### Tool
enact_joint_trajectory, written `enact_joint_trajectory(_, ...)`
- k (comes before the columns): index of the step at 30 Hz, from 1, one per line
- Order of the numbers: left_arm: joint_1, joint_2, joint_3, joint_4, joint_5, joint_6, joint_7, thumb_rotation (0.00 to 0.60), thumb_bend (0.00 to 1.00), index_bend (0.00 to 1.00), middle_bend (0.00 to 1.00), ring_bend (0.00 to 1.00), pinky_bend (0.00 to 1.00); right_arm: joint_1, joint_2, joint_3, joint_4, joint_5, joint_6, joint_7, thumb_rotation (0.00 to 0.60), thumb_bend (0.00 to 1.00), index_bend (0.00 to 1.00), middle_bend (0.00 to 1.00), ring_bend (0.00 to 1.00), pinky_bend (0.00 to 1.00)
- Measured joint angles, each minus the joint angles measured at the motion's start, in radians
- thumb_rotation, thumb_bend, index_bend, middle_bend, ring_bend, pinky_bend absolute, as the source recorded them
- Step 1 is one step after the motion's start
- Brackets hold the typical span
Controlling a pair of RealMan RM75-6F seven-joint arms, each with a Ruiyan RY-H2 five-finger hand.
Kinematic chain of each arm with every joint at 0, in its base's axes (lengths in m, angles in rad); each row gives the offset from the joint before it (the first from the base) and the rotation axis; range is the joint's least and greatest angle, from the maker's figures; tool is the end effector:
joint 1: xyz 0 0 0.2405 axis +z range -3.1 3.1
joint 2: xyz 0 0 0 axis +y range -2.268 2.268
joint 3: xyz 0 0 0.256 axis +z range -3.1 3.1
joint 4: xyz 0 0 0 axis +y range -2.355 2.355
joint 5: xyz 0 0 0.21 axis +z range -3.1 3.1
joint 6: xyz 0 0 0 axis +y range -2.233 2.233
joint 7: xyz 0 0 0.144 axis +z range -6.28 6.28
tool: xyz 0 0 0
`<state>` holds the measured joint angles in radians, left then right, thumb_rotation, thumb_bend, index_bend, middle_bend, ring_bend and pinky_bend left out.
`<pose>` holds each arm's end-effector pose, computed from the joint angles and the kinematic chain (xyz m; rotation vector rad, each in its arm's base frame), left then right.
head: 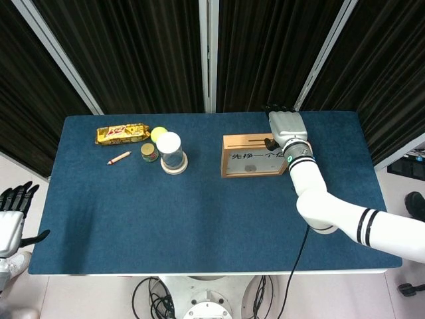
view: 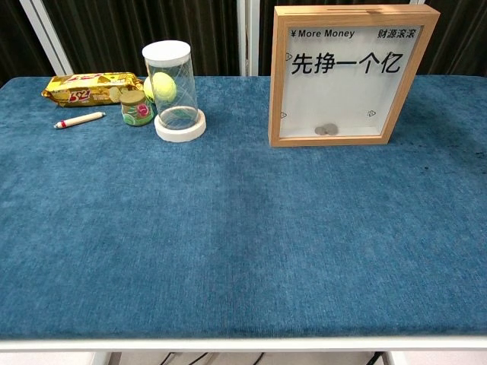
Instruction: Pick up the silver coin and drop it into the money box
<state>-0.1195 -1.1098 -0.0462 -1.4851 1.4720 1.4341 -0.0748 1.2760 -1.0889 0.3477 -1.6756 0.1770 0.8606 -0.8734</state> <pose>-0.3369 0.1939 0.1716 -1.4071 -0.8836 -0.8414 -0.0409 -0.4401 0.1270 1.5854 -1.1531 0.6203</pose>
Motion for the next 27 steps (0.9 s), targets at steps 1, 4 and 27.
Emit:
enact_joint_trajectory(1,0.0,0.001,0.0,-0.002,0.0,0.001,0.001,0.6,0.12,0.05,0.0,0.0,0.0,-0.008,0.01,0.002,-0.013,-0.017,-0.001,0.013,0.6,0.36,0.06,0.0,0.0,0.0)
enact_joint_trajectory(4,0.001,0.002,-0.002,-0.005,0.0,0.004,0.003,0.6,0.12,0.05,0.01,0.0,0.0,-0.047,0.05,0.011,-0.069,-0.094,0.001,0.065,0.6,0.35,0.06,0.0,0.0,0.0)
enact_joint_trajectory(27,0.006,-0.012,-0.007,-0.023,0.0,0.026,0.068,0.6,0.12,0.05,0.01,0.0,0.0,-1.007,-0.173,-0.408,0.185,-1.583,0.824,0.701,0.6,0.18,0.0,0.0,0.0,0.0)
